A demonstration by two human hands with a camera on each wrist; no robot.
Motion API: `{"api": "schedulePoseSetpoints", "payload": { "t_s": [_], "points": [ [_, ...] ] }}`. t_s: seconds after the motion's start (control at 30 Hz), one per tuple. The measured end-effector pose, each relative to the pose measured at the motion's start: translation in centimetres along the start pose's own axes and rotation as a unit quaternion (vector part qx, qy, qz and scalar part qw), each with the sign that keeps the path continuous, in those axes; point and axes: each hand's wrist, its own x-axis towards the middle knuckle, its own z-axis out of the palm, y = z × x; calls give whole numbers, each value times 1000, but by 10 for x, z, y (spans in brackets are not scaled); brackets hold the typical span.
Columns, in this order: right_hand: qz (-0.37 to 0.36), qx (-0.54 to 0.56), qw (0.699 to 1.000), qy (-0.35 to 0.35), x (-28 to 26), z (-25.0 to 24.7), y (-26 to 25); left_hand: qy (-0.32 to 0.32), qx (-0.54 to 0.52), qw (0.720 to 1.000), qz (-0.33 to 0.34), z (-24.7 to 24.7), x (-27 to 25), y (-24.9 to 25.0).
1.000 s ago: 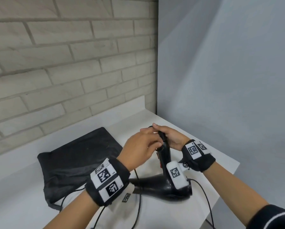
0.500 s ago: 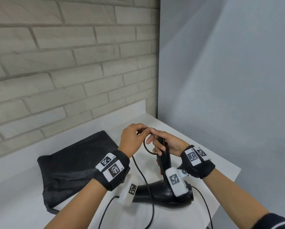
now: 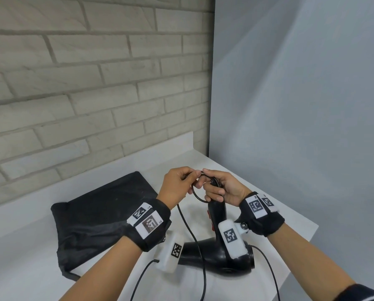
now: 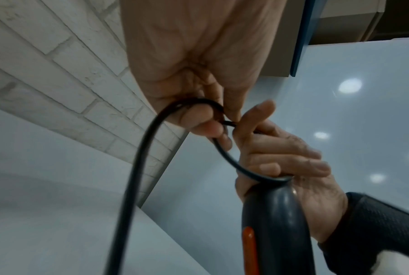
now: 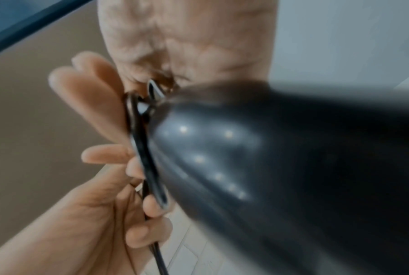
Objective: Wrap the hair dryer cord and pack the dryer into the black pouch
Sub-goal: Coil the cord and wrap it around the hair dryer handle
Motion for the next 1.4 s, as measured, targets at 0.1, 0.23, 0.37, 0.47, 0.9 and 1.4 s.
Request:
{"api": "schedulePoseSetpoints", "payload": {
  "t_s": [0.1, 0.23, 0.37, 0.47, 0.9, 1.4],
  "points": [
    [4, 13, 1000, 18, -2, -2, -1, -52, -57, 996, -55, -4, -6, -9],
    [23, 34, 999, -1, -2, -2, -4, -76, -114, 988, -77, -11, -11, -13],
    [23, 49, 999, -6, 0, -4, -1, -61, -110, 989, -72, -14, -13, -9],
    [13, 60, 998, -5, -1, -10, 0, -98, -126, 980, -121, -26, -22, -21],
    [-35, 133, 990, -12, -6, -42, 4, 97, -109, 986, -77, -95, -70, -61],
    [-17, 111, 991, 76, -5, -28, 2, 208, 386, 889, 128, -70, -45, -41]
  ]
}}
